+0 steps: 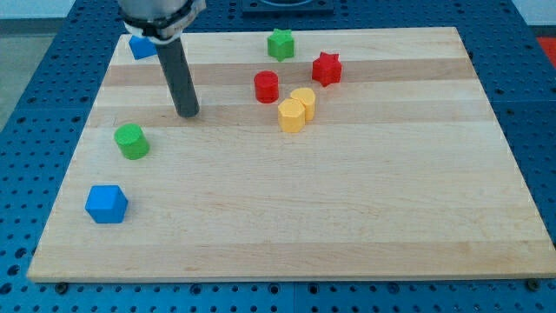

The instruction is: Move the hexagon to the top right corner of the board

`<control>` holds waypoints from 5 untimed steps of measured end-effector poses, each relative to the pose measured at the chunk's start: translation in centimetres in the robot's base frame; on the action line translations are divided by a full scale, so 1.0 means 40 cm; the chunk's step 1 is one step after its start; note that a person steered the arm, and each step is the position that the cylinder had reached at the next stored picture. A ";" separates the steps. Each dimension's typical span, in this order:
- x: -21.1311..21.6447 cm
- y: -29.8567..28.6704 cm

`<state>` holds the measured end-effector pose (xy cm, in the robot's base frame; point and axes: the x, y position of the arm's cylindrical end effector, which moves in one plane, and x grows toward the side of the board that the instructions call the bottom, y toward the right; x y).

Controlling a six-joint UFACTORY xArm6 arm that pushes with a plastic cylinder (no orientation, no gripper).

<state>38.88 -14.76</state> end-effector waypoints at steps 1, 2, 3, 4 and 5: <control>0.063 0.035; 0.063 0.066; 0.026 0.082; 0.005 0.153; 0.011 0.300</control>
<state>39.34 -2.75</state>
